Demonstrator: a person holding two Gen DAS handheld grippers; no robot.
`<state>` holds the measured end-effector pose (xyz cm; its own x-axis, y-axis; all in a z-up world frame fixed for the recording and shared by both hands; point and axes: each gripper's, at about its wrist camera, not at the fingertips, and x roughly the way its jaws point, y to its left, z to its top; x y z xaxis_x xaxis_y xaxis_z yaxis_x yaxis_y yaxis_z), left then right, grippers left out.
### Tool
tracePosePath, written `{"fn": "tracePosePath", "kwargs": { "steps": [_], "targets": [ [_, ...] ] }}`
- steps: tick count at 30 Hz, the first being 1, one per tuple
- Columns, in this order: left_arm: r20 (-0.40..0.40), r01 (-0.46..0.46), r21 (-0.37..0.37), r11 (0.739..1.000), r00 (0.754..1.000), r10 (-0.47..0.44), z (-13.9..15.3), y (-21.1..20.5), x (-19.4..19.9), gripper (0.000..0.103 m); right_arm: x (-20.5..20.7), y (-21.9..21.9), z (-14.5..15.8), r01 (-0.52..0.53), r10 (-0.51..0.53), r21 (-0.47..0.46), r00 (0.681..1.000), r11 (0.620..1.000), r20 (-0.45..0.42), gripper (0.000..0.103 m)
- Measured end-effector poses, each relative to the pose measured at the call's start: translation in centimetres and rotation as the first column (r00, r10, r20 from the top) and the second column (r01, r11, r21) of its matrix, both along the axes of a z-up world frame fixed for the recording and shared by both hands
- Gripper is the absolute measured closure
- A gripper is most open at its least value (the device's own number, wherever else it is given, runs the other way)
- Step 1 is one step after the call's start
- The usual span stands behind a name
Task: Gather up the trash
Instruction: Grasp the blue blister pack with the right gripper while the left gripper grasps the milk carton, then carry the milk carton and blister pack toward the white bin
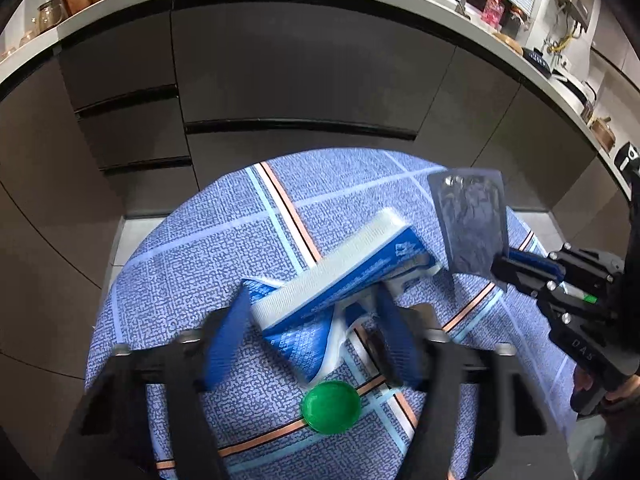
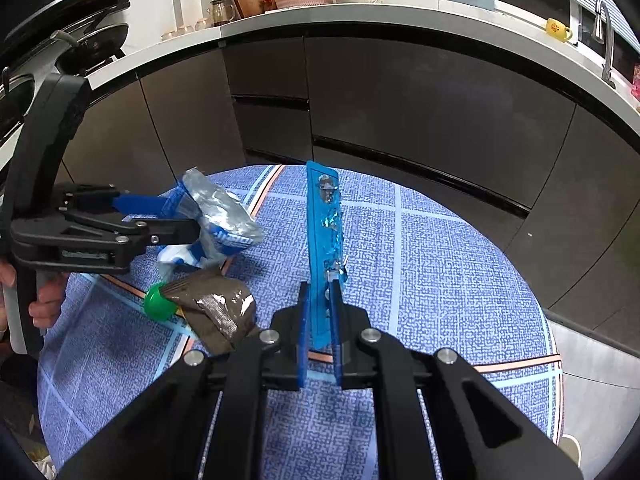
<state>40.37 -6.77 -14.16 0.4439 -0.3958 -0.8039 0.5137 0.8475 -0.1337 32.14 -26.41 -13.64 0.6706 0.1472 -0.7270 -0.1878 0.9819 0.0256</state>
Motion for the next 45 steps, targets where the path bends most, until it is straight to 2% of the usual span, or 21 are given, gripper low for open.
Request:
{"fn": "tracePosePath", "kwargs": {
  "steps": [1,5,12,18,24,31,36,41,45],
  "targets": [
    [-0.002,0.003,0.009,1.000,1.000,-0.003,-0.2,-0.2,0.0,0.074,0.0,0.0,0.0,0.001,-0.001,0.001,1.000,1.000,0.001,0.093],
    [0.009,0.015,0.018,1.000,1.000,-0.015,-0.2,-0.3,-0.4,0.088,-0.3,-0.2,0.0,0.019,-0.019,0.018,1.000,1.000,0.004,0.093],
    [0.050,-0.014,-0.007,1.000,0.999,0.015,1.4,0.1,-1.9,0.090,-2.6,-1.4,1.9,0.041,-0.045,0.066,0.998,0.997,0.051,0.093],
    [0.093,-0.063,-0.066,0.996,0.993,0.069,5.4,0.9,-4.3,0.090,-6.1,-2.1,4.9,0.050,-0.065,0.124,0.991,0.991,0.117,0.093],
    [0.133,-0.063,-0.124,0.990,0.988,0.079,9.0,0.2,-8.0,0.090,-10.5,-3.5,8.0,0.068,-0.102,0.179,0.977,0.981,0.190,0.093],
    [0.202,0.040,-0.150,0.988,0.979,-0.009,12.4,-4.2,-13.3,0.090,-16.6,-6.4,10.7,0.113,-0.172,0.220,0.947,0.969,0.270,0.093],
    [0.246,0.146,-0.165,0.975,0.964,-0.103,14.4,-8.6,-16.7,0.090,-21.1,-9.3,11.9,0.174,-0.243,0.237,0.921,0.956,0.305,0.093],
    [0.265,0.243,-0.164,0.956,0.944,-0.194,14.8,-12.9,-19.5,0.090,-25.5,-12.7,12.2,0.247,-0.324,0.257,0.890,0.934,0.321,0.093],
    [0.250,0.307,-0.167,0.937,0.932,-0.261,14.2,-16.3,-21.2,0.090,-28.3,-15.6,11.6,0.307,-0.386,0.272,0.866,0.912,0.317,0.093]
  ]
}}
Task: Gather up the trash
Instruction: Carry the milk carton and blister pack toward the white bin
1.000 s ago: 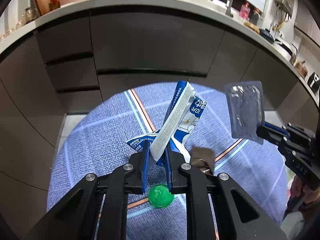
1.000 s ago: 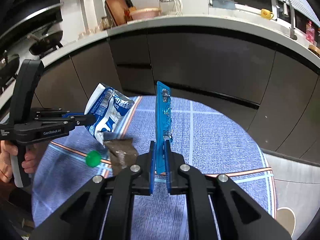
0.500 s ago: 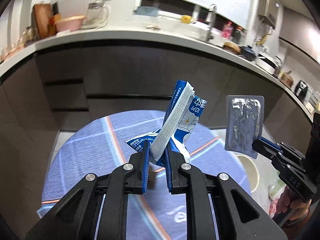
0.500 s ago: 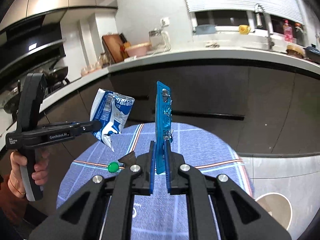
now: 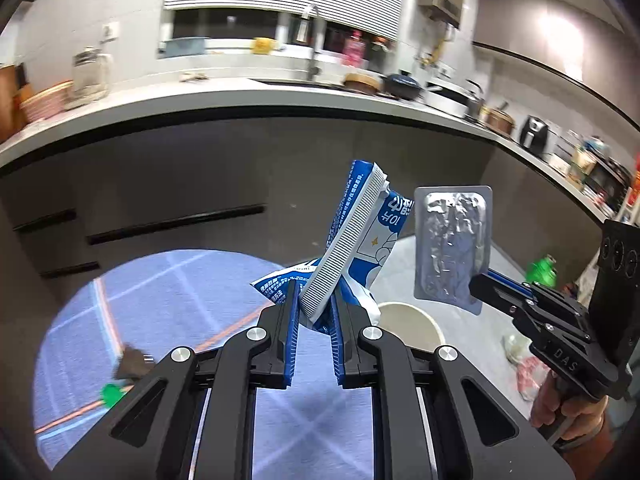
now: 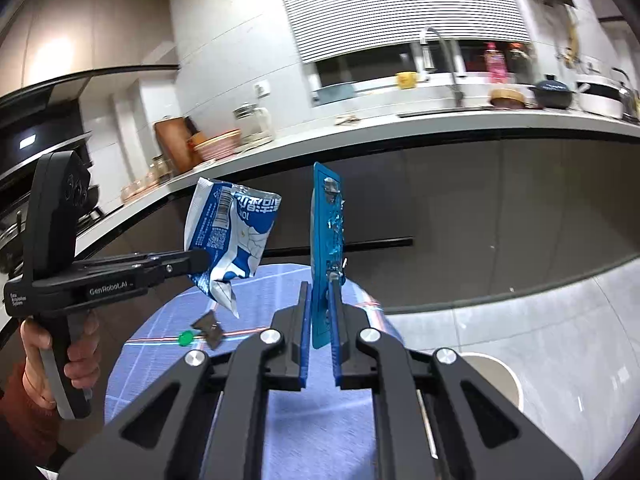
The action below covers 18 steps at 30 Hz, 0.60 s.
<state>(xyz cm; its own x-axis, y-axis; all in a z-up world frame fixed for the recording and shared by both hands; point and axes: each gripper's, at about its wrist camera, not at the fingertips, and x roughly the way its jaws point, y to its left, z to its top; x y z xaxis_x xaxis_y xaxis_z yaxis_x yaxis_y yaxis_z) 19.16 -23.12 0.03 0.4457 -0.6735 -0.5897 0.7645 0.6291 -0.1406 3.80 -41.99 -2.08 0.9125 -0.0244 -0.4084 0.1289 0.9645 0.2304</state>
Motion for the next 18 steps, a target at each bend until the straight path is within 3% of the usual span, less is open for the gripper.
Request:
{"fn": "tracePosePath", "kwargs": {
  "steps": [9,18],
  "targets": [
    [-0.062,0.118,0.012,0.993,0.991,-0.117,-2.4,-7.8,-2.3,0.090,-3.8,-4.6,-2.1,0.105,-0.105,0.030,0.994,0.994,-0.016,0.093],
    [-0.090,0.161,0.063,0.985,0.984,-0.155,-5.4,-12.8,-2.6,0.090,-6.0,-8.2,-5.6,0.181,-0.175,0.085,0.982,0.980,-0.067,0.093]
  ]
}}
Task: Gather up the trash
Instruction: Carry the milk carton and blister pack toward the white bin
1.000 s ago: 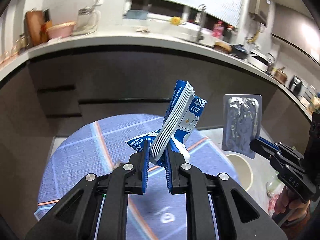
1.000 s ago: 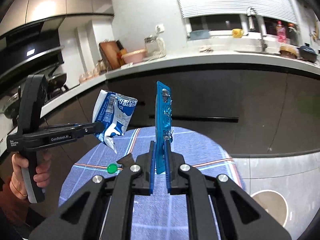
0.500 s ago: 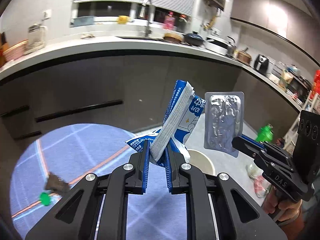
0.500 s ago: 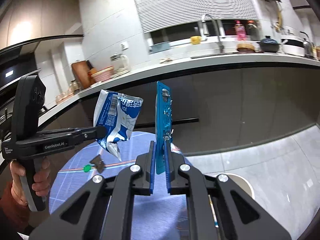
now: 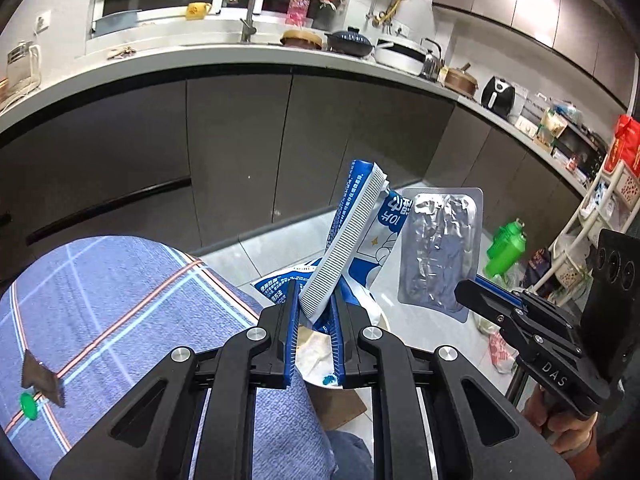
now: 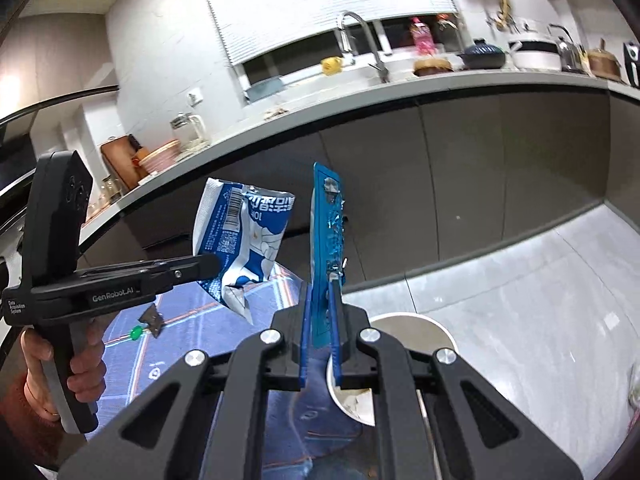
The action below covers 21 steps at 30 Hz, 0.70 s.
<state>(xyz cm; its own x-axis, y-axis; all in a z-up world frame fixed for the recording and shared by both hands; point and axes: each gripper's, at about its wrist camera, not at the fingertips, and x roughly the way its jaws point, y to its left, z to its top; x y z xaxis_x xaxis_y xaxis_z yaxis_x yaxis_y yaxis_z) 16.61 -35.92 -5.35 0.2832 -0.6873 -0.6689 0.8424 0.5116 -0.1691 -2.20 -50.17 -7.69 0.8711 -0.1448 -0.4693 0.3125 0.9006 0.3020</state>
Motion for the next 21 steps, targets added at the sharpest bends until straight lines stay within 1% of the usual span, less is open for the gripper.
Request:
{"fn": "tracePosePath", "kwargs": {
  "steps": [2,9,17,21],
  "targets": [
    [-0.001,0.001,0.014,1.000,1.000,-0.001,-0.7,-0.9,0.1,0.090,-0.3,-0.5,-0.9,0.013,-0.013,0.012,1.000,1.000,-0.015,0.093],
    [-0.032,-0.008,0.077,0.997,0.999,0.010,-4.5,-3.7,0.6,0.090,-0.2,-2.1,-4.0,0.036,-0.031,0.055,0.997,0.998,-0.074,0.093],
    [-0.068,0.000,0.138,0.990,0.998,0.010,-8.5,-5.9,1.2,0.090,1.1,-3.2,-8.0,0.056,-0.040,0.100,0.987,0.993,-0.157,0.093],
    [-0.062,0.002,0.160,0.987,0.998,0.008,-9.8,-6.8,1.3,0.090,1.9,-3.9,-9.6,0.062,-0.039,0.120,0.981,0.991,-0.188,0.093]
  ]
}}
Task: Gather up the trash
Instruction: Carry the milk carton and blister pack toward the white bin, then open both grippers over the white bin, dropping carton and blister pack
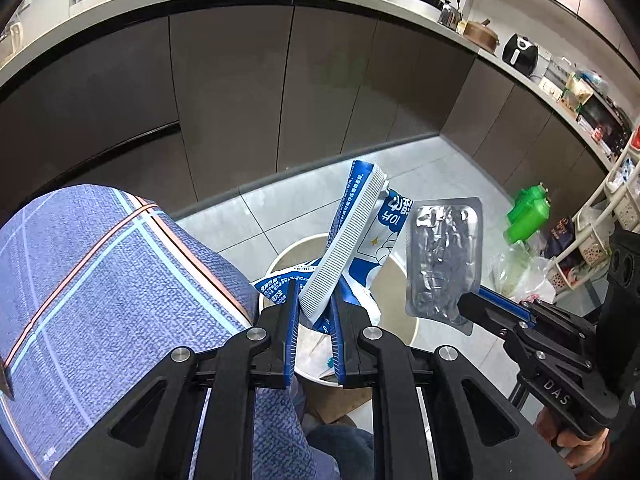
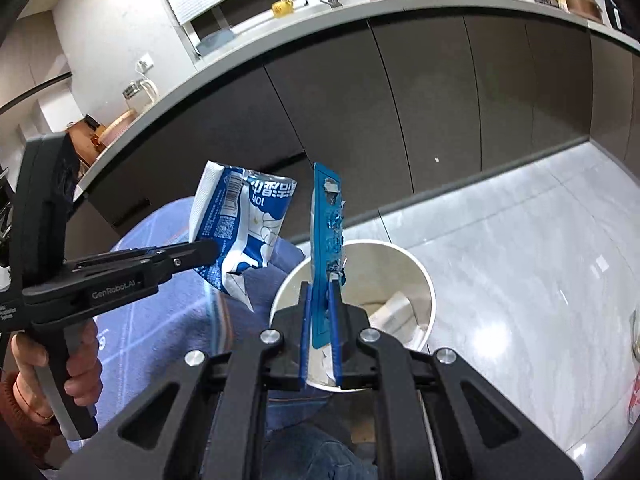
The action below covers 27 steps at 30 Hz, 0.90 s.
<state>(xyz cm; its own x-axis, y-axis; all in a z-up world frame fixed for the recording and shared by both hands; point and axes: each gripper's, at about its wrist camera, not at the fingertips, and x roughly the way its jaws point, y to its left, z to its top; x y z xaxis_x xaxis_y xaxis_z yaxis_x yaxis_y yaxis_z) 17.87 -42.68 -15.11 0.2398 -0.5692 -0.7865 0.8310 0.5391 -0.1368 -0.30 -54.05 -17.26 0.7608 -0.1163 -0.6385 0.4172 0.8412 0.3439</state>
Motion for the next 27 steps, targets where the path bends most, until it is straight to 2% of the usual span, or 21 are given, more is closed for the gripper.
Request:
{"fn": "tracePosePath", "kwargs": {
  "steps": [7,8,10,11,12,13,14,15,17,20,21,22,27],
  "targets": [
    [0.026,-0.014,0.051,0.999,1.000,0.013,-2.0,-1.7,0.2,0.087,1.8,-0.8,-2.5,0.003,-0.003,0.004,0.998,1.000,-0.057,0.093],
    [0.034,-0.018,0.058,0.998,0.999,0.016,-2.2,-1.8,0.3,0.083,2.0,-0.8,-2.7,0.000,0.000,0.001,0.998,1.000,-0.063,0.093],
    [0.053,-0.032,0.060,0.998,0.998,0.029,-2.3,-2.0,0.3,0.080,2.6,-0.6,-3.0,-0.017,0.015,-0.031,0.997,0.999,-0.079,0.090],
    [0.053,-0.033,0.056,0.998,0.998,0.030,-2.3,-2.0,0.3,0.074,2.7,-0.3,-2.9,-0.021,0.015,-0.065,0.996,0.998,-0.087,0.084],
    [0.054,-0.041,0.051,0.998,0.998,0.038,-2.2,-2.0,0.4,0.061,2.6,-0.1,-3.0,-0.026,0.018,-0.087,0.996,0.996,-0.089,0.078],
    [0.060,-0.049,0.042,0.998,0.997,0.047,-2.0,-1.9,0.4,0.055,2.6,0.0,-3.1,-0.031,0.021,-0.112,0.996,0.993,-0.092,0.063],
    [0.071,-0.057,0.031,0.998,0.996,0.055,-1.7,-1.8,0.4,0.046,2.6,0.1,-3.1,-0.035,0.023,-0.131,0.995,0.991,-0.092,0.055],
    [0.085,-0.067,0.020,0.998,0.994,0.065,-1.4,-1.6,0.5,0.038,2.6,0.2,-3.0,-0.040,0.027,-0.153,0.995,0.987,-0.092,0.052],
    [0.094,-0.084,0.004,0.996,0.992,0.083,-1.0,-1.3,0.7,0.027,2.6,0.3,-3.0,-0.052,0.036,-0.177,0.995,0.983,-0.090,0.035],
    [0.113,-0.109,-0.014,0.994,0.987,0.110,-0.6,-1.0,0.8,0.010,2.5,0.5,-2.8,-0.054,0.041,-0.194,0.997,0.980,-0.072,0.015],
    [0.116,-0.118,-0.023,0.993,0.986,0.120,-0.4,-0.7,1.0,0.009,2.3,0.5,-2.7,-0.054,0.041,-0.199,0.997,0.979,-0.068,0.011],
    [0.116,-0.128,-0.035,0.991,0.985,0.131,-0.2,-0.5,1.1,0.009,2.2,0.6,-2.6,-0.051,0.038,-0.209,0.997,0.977,-0.062,0.003],
    [0.118,-0.142,-0.033,0.989,0.982,0.145,0.2,-0.3,0.8,0.009,2.2,0.5,-2.4,-0.054,0.042,-0.197,0.997,0.979,-0.067,0.003]
  ]
}}
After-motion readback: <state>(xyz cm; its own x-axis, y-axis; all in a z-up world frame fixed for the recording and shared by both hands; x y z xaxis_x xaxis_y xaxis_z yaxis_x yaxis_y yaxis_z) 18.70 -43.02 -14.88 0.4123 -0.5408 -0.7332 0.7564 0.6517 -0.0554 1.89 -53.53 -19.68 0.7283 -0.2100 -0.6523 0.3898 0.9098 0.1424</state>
